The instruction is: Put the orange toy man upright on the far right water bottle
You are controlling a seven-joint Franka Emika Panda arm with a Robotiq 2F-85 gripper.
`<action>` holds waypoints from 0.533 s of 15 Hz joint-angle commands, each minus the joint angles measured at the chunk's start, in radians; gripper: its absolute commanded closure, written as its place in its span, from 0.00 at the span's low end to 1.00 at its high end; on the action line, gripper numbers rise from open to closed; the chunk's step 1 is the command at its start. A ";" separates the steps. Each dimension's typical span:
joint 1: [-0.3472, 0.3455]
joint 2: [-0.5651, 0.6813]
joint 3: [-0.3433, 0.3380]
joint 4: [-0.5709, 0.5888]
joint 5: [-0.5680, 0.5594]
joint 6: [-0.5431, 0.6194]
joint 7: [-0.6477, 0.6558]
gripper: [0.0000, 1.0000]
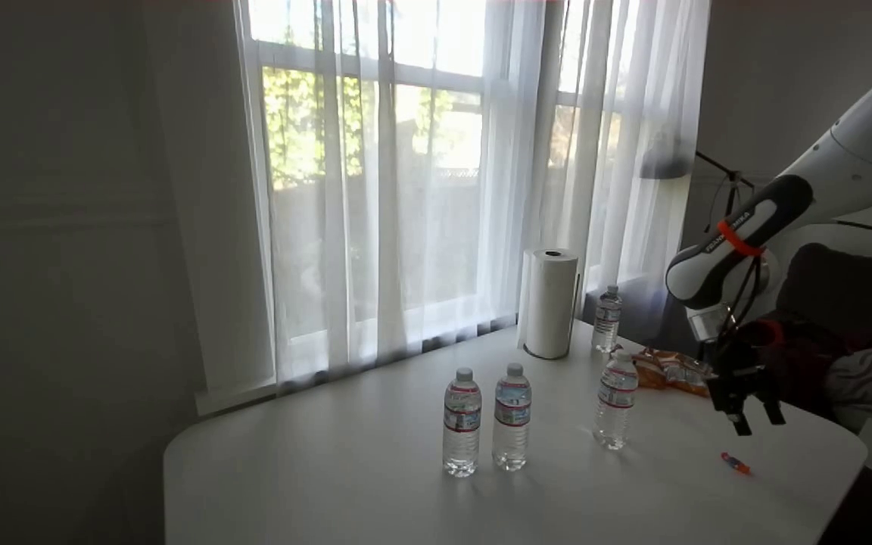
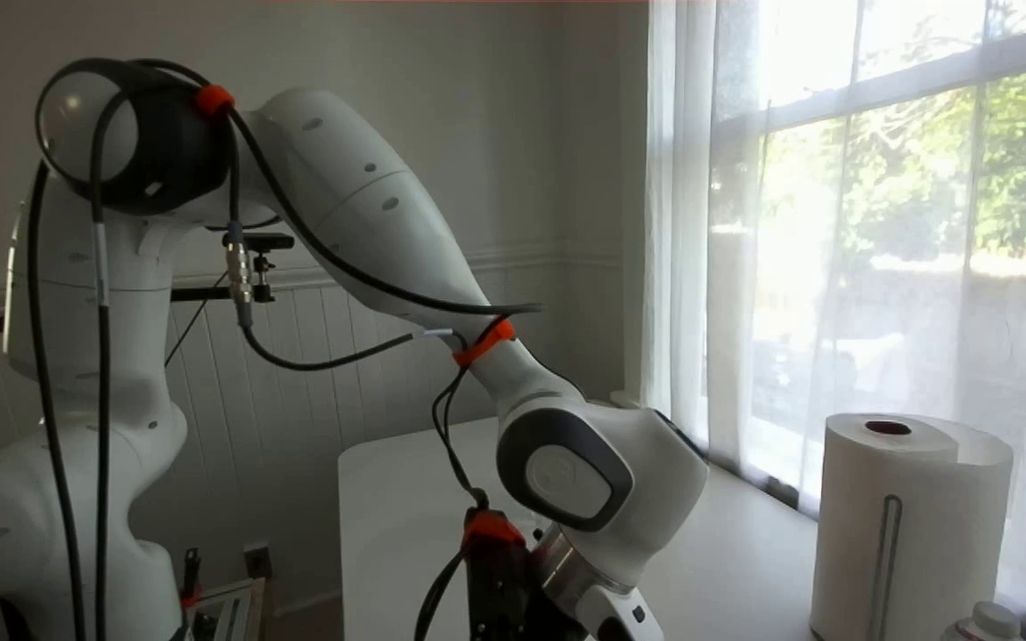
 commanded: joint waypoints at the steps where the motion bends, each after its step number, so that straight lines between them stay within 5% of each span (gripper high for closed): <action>1: -0.028 0.061 0.023 0.027 0.081 0.061 -0.035 0.00; 8: -0.024 0.113 0.052 0.025 0.149 0.162 -0.028 0.00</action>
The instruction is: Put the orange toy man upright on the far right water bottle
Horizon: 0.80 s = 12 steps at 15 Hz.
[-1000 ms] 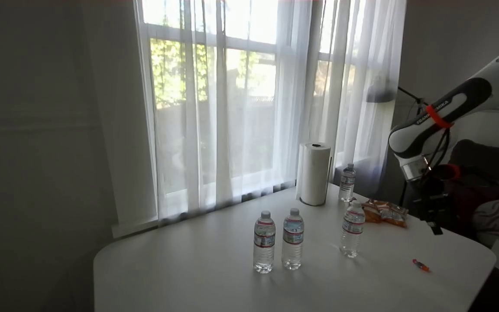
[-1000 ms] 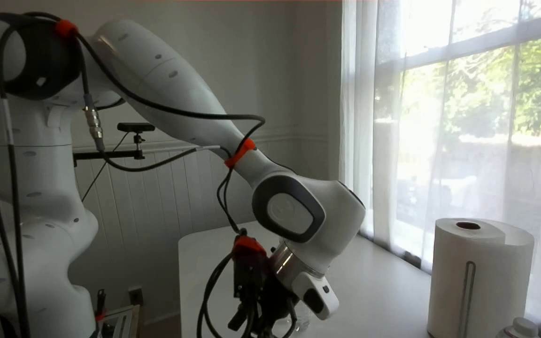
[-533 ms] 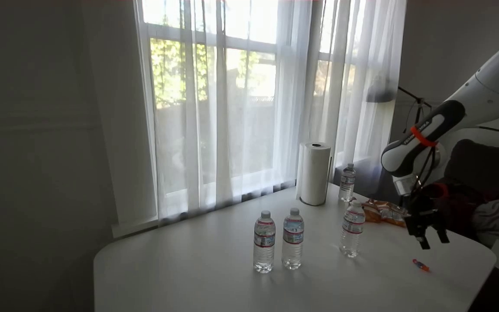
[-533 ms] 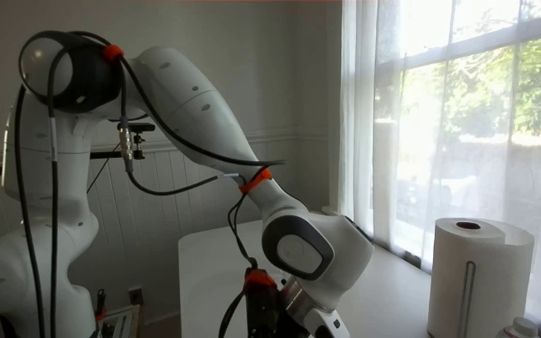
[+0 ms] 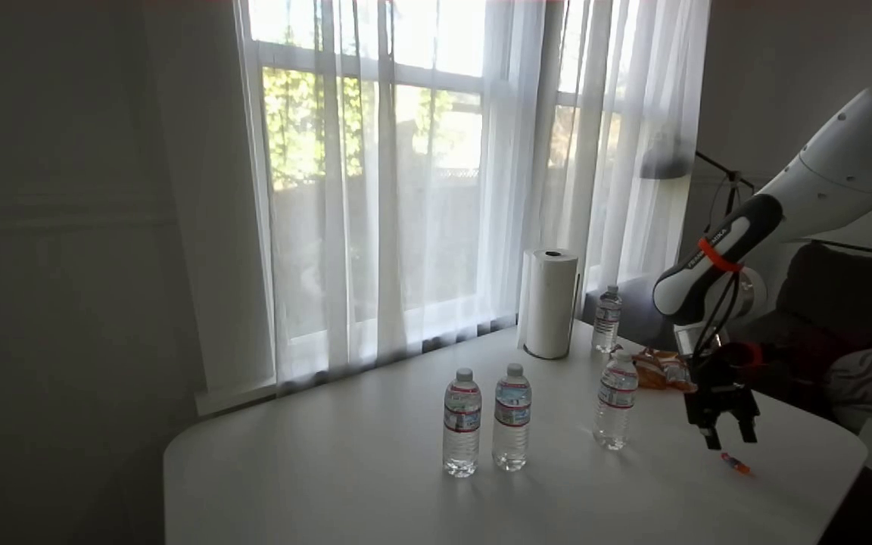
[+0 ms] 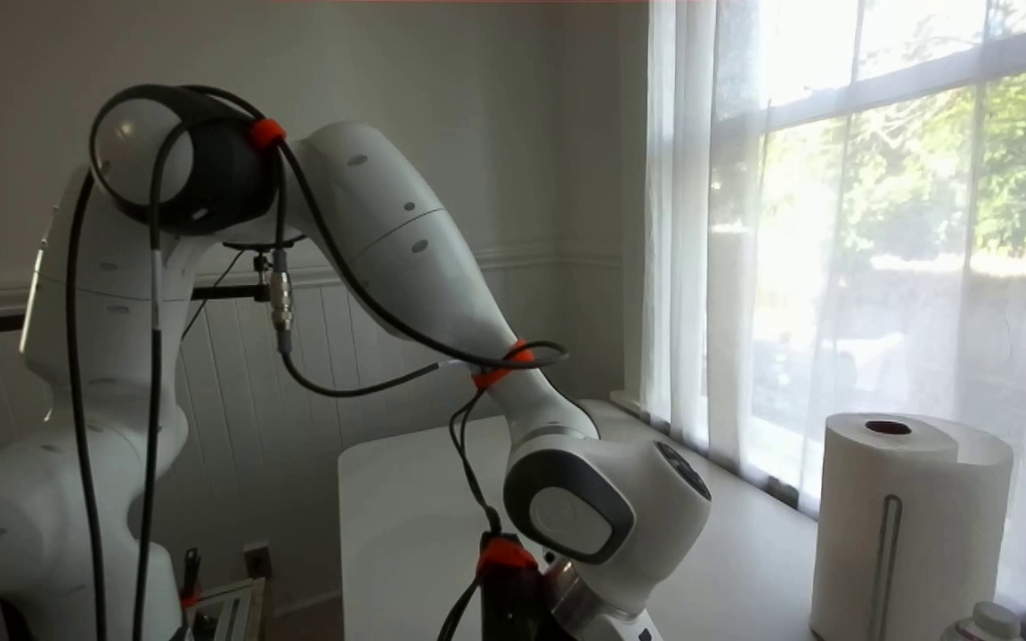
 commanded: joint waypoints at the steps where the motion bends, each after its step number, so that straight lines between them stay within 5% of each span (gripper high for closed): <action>1: -0.016 0.024 0.025 0.007 0.039 0.063 -0.016 0.00; 2: -0.018 0.027 0.031 0.005 0.048 0.079 -0.023 0.00; 5: -0.017 0.038 0.040 0.008 0.056 0.096 -0.026 0.32; 7: -0.015 0.043 0.043 0.011 0.048 0.086 -0.030 0.39; 12: -0.013 0.051 0.036 0.019 0.022 0.072 -0.027 0.75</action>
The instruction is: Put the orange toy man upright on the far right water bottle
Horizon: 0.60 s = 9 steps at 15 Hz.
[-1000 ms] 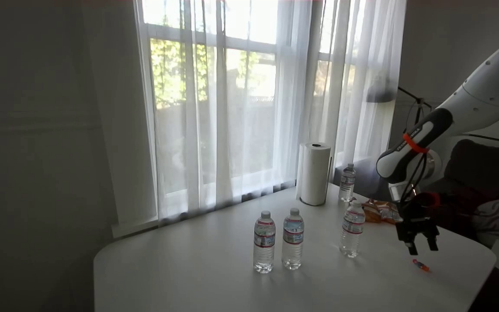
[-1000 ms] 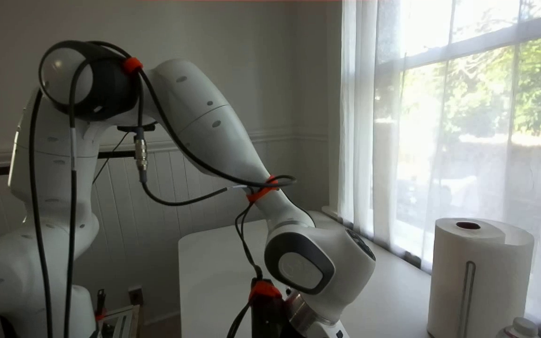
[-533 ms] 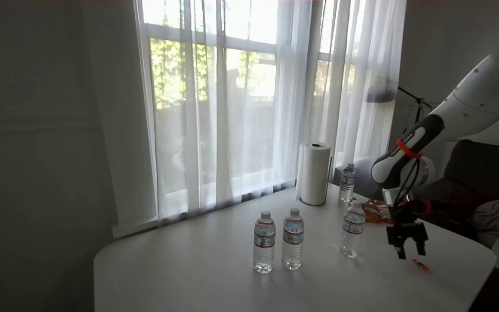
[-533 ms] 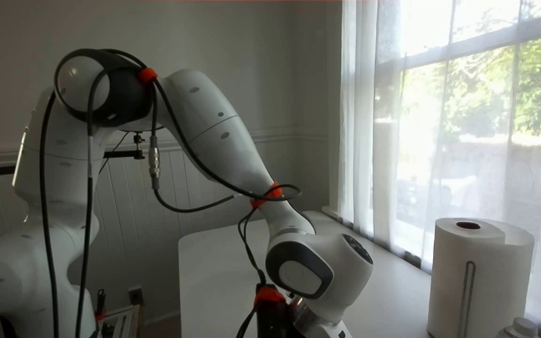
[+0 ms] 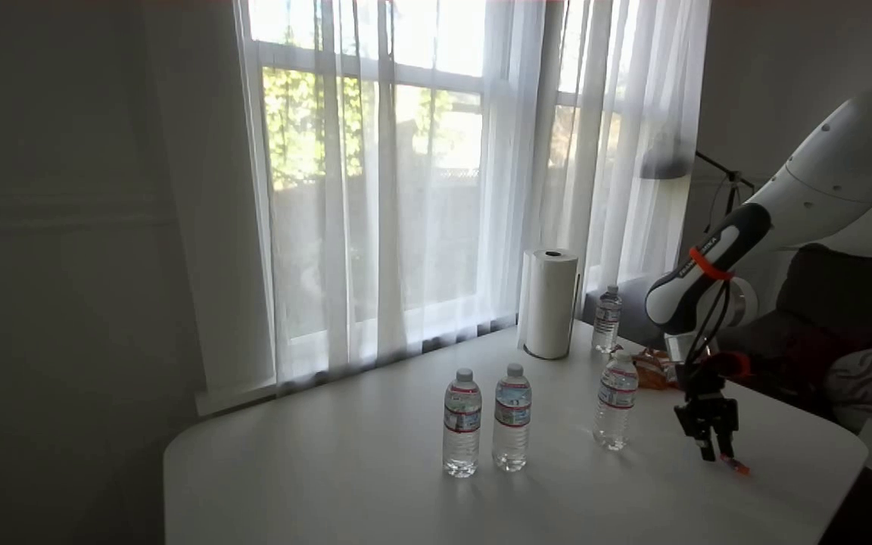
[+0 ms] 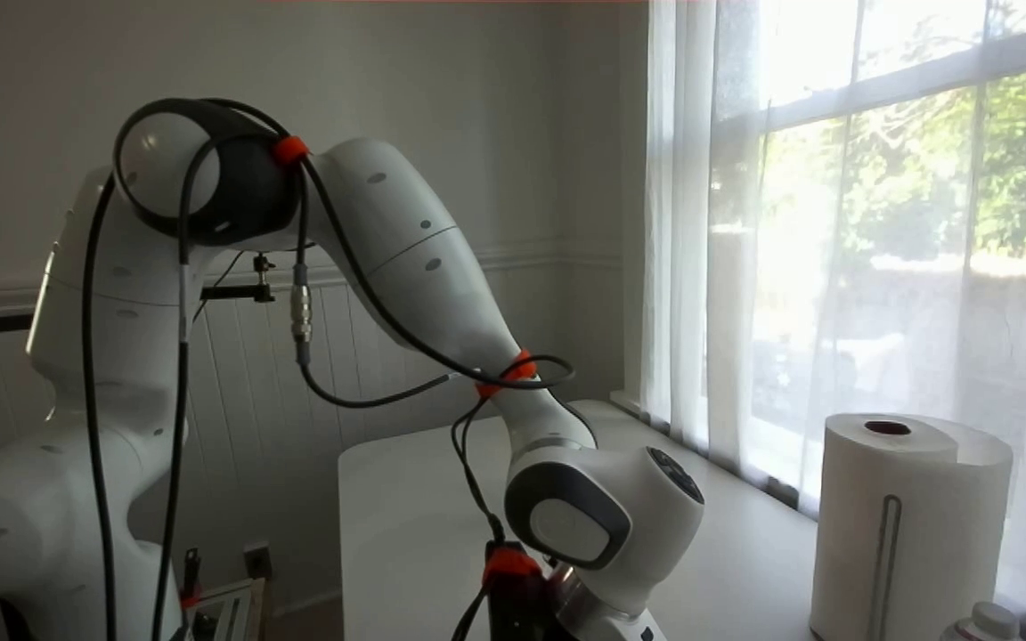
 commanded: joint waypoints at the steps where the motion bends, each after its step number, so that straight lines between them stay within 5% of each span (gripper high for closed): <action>1: -0.013 0.013 0.002 0.020 -0.011 -0.014 -0.014 0.81; 4: -0.014 0.013 -0.001 0.023 -0.017 -0.017 -0.015 0.99; 9: -0.013 0.012 -0.004 0.025 -0.024 -0.022 -0.013 0.97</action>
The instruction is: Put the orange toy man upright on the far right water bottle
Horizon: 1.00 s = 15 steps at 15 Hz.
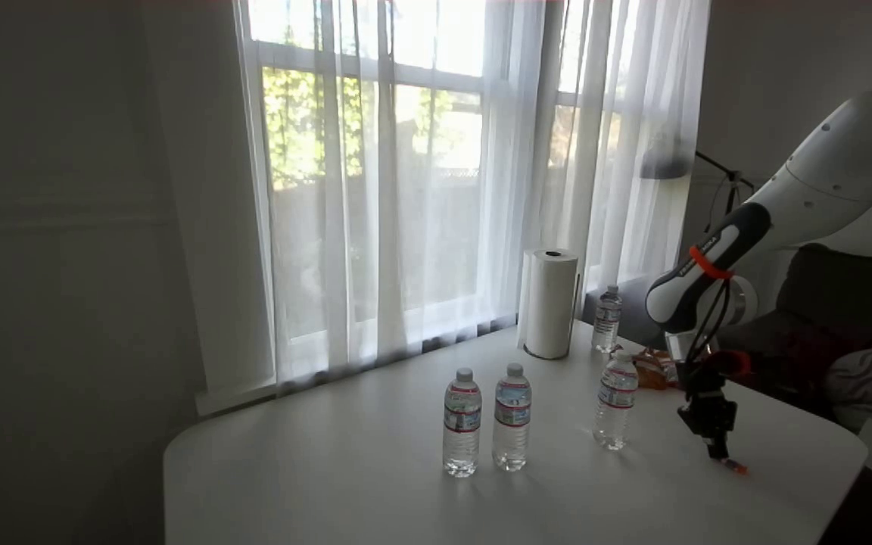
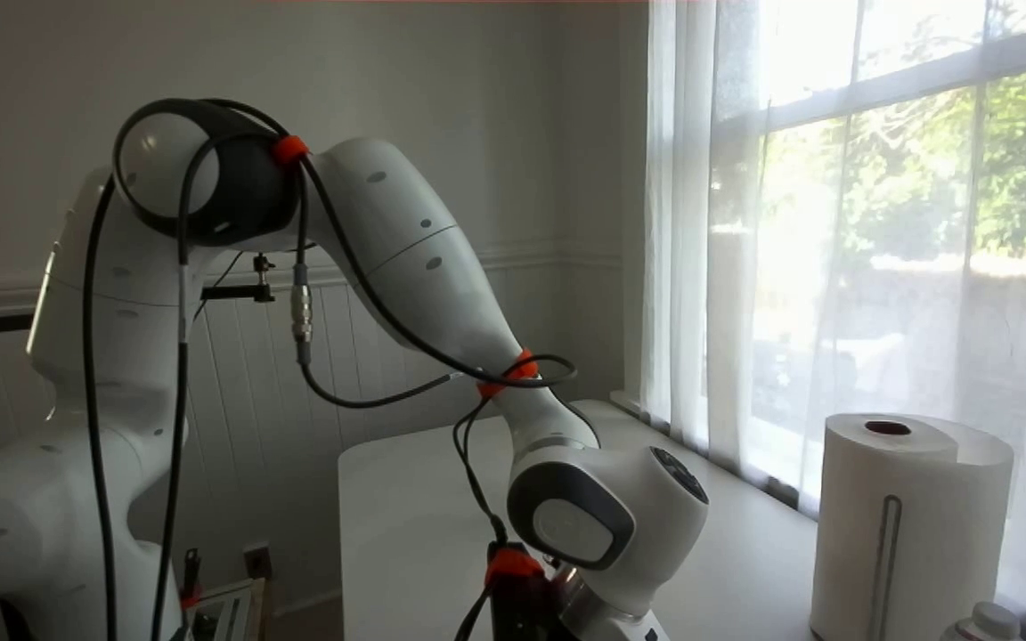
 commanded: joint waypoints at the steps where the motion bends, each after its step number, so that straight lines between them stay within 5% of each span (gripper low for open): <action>1: -0.011 0.006 0.001 0.016 -0.018 -0.018 -0.012 0.97; 12: -0.047 0.041 -0.022 0.065 0.137 -0.044 0.179 0.97; 13: -0.045 0.045 -0.026 0.062 0.137 -0.032 0.195 0.63; 15: -0.044 0.047 -0.025 0.064 0.122 -0.032 0.191 0.56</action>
